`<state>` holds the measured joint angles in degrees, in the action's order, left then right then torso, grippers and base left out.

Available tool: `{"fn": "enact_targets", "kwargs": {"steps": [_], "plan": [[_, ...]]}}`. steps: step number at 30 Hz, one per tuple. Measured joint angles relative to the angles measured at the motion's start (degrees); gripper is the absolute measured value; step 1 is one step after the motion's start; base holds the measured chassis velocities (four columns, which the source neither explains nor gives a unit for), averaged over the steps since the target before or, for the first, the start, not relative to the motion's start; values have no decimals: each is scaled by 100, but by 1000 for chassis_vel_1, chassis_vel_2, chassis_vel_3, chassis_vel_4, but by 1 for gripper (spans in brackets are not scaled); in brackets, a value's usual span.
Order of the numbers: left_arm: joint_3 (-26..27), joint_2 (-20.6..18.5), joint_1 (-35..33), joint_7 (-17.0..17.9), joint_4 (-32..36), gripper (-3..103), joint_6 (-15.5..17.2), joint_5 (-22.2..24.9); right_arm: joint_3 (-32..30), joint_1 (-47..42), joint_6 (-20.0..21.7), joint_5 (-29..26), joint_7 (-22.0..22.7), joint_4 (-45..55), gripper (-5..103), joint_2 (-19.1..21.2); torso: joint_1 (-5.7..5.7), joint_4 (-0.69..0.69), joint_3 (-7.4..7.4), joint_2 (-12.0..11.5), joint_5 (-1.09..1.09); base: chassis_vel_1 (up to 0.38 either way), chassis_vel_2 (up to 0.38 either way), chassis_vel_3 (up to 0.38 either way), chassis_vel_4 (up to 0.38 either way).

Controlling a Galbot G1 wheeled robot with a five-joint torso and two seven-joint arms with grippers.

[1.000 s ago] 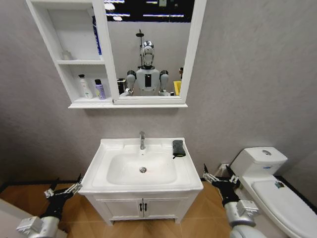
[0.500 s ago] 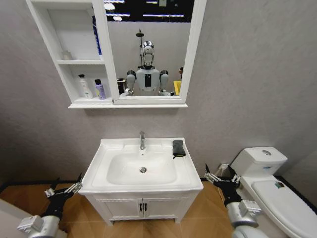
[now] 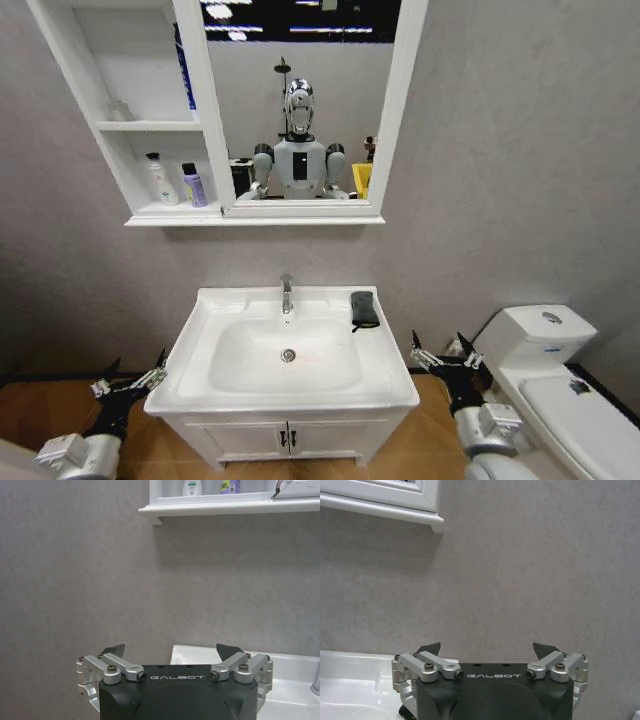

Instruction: Move facial cleanser and shampoo from washbasin to cabinet, then wipe washbasin with towel.

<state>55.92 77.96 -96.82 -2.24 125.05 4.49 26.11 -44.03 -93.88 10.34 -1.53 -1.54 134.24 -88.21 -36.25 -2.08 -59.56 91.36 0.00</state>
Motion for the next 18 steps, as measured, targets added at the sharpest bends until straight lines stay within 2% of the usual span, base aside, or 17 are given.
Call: {"fn": "enact_targets", "kwargs": {"steps": [8, 18], "plan": [[0, 0, -1, 0, 0, 100, 3, 1, 38, -6, 28, 82, 3, -3, 100, -36, 13, -2, 3, 6, 1, 71, -3, -83, 2], [0, -2, -1, 2, -1, 100, 4, 1, 37, 145, 177, 6, 121, -121, 100, 24, 7, -1, 2, 4, -2, 123, 115, -112, -142]]}}
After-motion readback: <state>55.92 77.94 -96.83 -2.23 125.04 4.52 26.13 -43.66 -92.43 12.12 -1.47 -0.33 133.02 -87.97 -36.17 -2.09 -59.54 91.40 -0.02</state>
